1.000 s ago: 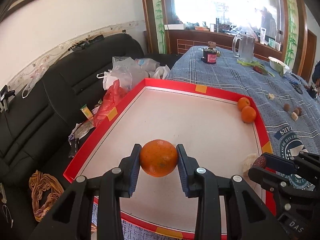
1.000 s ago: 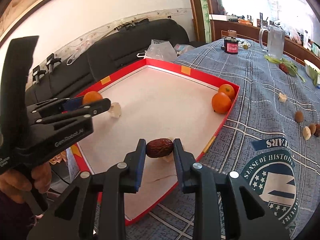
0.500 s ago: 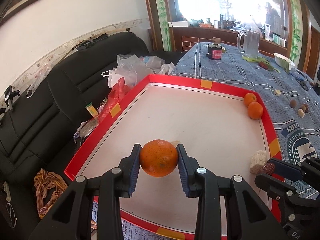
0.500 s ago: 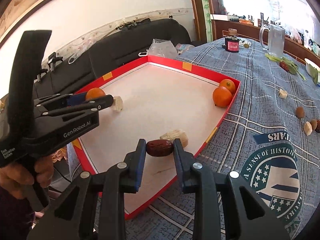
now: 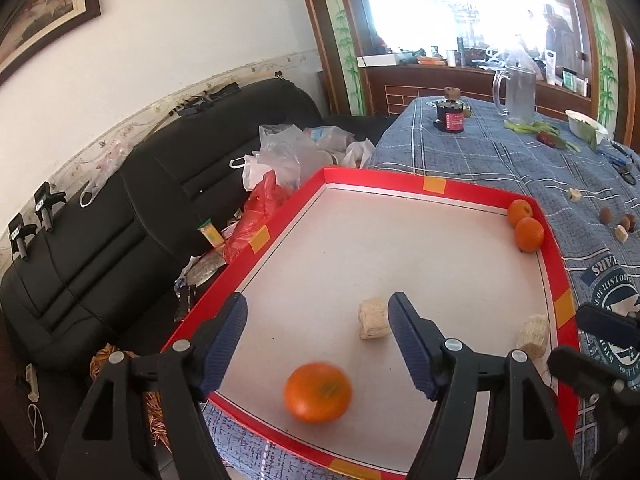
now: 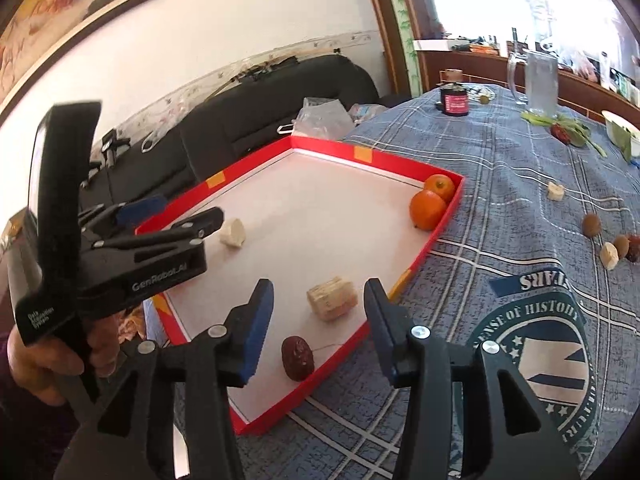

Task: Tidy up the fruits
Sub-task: 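Open right gripper dropping the red date while left gripper drops the orange, then withdraw both open tools from the red tray, then move both tools back toward the fruits on the tablecloth, then grasp a dark date with right gripper while left gripper grasps a tan cube, then carry the dark date and the tan cube over the red tray, then open right gripper releasing the dark date while left gripper releases the cube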

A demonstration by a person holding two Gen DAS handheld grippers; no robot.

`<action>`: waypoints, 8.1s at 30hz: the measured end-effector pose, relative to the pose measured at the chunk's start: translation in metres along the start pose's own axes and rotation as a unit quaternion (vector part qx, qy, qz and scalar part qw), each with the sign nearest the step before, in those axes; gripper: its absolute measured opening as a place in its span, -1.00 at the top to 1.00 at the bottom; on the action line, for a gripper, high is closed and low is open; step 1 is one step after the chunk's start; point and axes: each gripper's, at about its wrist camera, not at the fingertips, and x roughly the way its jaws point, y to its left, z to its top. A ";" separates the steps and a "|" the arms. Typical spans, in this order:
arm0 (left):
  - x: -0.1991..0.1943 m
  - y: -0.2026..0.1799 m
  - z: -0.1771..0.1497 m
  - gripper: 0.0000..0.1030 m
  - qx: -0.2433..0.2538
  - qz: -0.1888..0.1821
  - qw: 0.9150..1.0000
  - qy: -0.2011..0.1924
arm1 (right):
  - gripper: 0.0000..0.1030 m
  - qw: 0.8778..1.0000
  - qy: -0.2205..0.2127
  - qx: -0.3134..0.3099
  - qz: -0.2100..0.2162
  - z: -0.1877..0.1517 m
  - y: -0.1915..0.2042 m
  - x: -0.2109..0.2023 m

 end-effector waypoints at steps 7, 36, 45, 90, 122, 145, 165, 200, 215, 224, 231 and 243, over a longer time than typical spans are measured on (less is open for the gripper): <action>-0.003 0.000 0.002 -0.55 -0.001 0.018 1.000 -0.005 | 0.04 1.000 -0.007 0.025 0.002 0.002 -0.012 -0.006; -0.006 -0.011 0.004 -0.57 0.014 0.013 1.000 -0.006 | 0.03 0.998 -0.004 0.058 0.003 0.001 -0.032 -0.011; -0.007 -0.021 0.005 -0.57 0.027 0.003 1.000 -0.002 | 0.03 0.995 -0.023 0.085 -0.048 0.001 -0.075 -0.040; -0.044 -0.249 0.059 -0.57 0.190 -0.199 0.961 -0.024 | 0.58 0.955 0.014 0.256 -0.149 0.033 -0.321 -0.090; 0.013 -0.332 0.054 0.56 0.181 -0.264 0.945 0.072 | 0.58 0.942 0.006 0.297 -0.155 0.031 -0.331 -0.092; -0.055 -0.135 0.051 0.56 0.053 -0.158 0.985 -0.037 | 0.58 0.957 -0.122 0.225 -0.136 0.047 -0.281 -0.123; -0.026 -0.009 0.018 0.56 -0.011 -0.053 0.998 -0.042 | 0.57 0.987 -0.056 0.134 -0.072 0.083 -0.146 -0.062; 0.016 0.007 0.006 0.55 -0.009 0.029 1.000 -0.009 | 0.56 0.994 0.054 0.079 0.044 0.043 -0.040 0.066; 0.020 0.003 0.004 0.55 -0.003 0.030 1.000 -0.005 | 0.56 0.995 0.055 0.073 0.038 0.043 -0.038 0.068; 0.020 0.003 0.003 0.55 -0.004 0.030 1.000 -0.002 | 0.56 0.995 0.055 0.074 0.037 0.042 -0.038 0.068; 0.021 0.004 0.002 0.55 -0.005 0.034 0.999 -0.002 | 0.56 0.995 0.056 0.072 0.035 0.043 -0.039 0.069; 0.021 0.001 0.001 0.12 -0.007 0.038 0.999 0.001 | 0.20 0.988 0.039 0.119 0.091 0.047 -0.052 0.058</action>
